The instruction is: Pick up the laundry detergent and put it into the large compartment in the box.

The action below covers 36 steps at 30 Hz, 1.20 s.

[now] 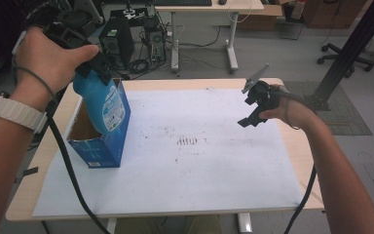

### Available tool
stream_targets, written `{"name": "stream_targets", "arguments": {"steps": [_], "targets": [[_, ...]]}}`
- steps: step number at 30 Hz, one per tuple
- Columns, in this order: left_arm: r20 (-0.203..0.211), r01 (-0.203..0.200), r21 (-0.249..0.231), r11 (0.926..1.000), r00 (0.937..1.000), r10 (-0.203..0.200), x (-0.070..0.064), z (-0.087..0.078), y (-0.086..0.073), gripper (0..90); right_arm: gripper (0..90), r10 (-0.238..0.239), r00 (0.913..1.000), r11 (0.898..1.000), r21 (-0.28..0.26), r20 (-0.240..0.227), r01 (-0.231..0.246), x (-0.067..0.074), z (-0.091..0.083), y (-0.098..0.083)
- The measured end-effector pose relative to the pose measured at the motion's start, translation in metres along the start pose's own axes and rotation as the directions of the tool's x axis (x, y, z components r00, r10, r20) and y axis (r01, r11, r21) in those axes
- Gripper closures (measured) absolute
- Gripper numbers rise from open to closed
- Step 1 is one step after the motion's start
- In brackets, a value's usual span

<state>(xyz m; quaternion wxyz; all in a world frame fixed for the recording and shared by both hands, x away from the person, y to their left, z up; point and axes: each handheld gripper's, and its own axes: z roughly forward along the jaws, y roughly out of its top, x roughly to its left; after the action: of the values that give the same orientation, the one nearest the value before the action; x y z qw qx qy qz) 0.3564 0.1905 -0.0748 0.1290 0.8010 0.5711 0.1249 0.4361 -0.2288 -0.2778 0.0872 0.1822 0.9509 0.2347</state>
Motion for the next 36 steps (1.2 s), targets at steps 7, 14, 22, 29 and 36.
{"name": "stream_targets", "arguments": {"steps": [7, 14, 22, 29, 36], "targets": [[-0.019, 0.042, -0.006, 0.9991, 0.9989, -0.042, 0.011, 0.000, -0.001, 37.4, 8.5, -0.003, 1.0000, 1.000, -0.002, 0.000, 0.003, 0.000, 0.000, 0.000], [-0.031, 0.082, 0.000, 0.9966, 0.9961, -0.082, 0.022, 0.001, -0.003, 37.4, 8.5, -0.002, 1.0000, 1.000, 0.000, 0.000, 0.002, 0.000, 0.000, 0.000], [-0.053, 0.138, 0.001, 0.9905, 0.9891, -0.137, 0.036, 0.003, -0.005, 37.4, 8.5, -0.003, 1.0000, 1.000, -0.003, 0.001, 0.003, -0.001, 0.001, 0.001], [-0.080, 0.162, -0.014, 0.9867, 0.9835, -0.162, 0.045, 0.009, -0.007, 37.4, 8.5, -0.003, 1.0000, 1.000, -0.002, 0.000, 0.003, -0.001, 0.001, 0.001], [-0.101, 0.179, -0.025, 0.9835, 0.9783, -0.181, 0.052, 0.015, -0.007, 37.5, 8.5, -0.001, 1.0000, 1.000, 0.000, 0.002, 0.001, -0.001, 0.000, 0.000]]}}
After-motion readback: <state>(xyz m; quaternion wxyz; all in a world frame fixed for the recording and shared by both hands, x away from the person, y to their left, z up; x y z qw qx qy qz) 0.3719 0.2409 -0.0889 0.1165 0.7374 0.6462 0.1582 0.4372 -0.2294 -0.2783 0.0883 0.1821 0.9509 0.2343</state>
